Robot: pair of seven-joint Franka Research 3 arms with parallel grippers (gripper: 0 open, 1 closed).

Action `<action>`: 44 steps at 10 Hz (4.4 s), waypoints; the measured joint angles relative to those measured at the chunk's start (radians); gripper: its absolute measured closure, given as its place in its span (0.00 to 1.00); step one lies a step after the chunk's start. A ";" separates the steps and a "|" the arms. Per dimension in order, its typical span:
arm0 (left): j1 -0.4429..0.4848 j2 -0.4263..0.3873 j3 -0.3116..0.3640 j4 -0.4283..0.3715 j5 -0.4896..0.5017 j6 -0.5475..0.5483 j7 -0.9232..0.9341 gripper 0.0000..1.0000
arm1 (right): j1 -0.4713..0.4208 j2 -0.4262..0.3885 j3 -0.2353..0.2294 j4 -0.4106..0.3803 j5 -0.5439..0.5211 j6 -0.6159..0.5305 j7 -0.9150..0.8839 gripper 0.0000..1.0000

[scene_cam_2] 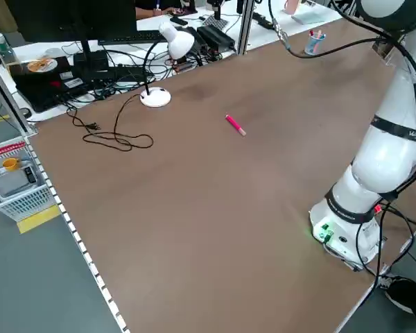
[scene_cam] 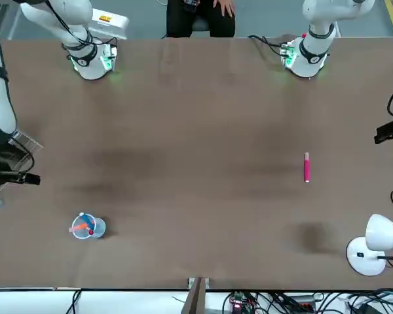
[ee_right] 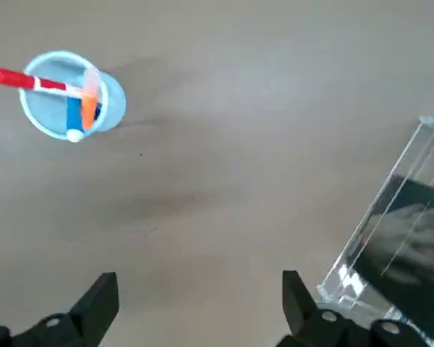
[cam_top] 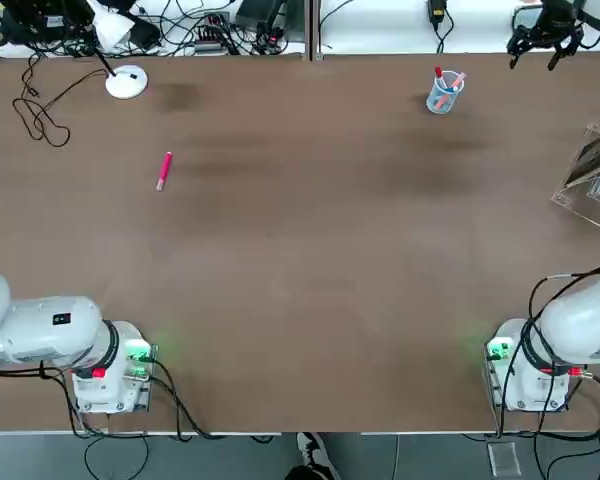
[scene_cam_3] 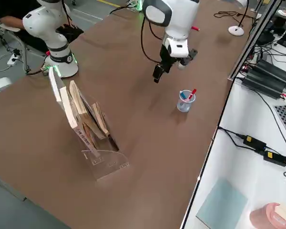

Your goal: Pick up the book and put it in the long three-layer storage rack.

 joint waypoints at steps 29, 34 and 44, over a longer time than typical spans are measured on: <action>-0.003 -0.028 -0.015 0.007 0.000 0.000 -0.004 0.00 | 0.078 -0.429 -0.002 -0.150 -0.001 -0.131 -0.152 0.00; -0.003 -0.036 -0.015 0.006 0.000 -0.002 -0.004 0.00 | 0.078 -0.427 -0.007 -0.182 -0.001 -0.096 -0.177 0.00; -0.003 -0.036 -0.015 0.006 0.000 -0.002 -0.004 0.00 | 0.098 -0.434 0.006 -0.135 0.000 -0.152 -0.155 0.00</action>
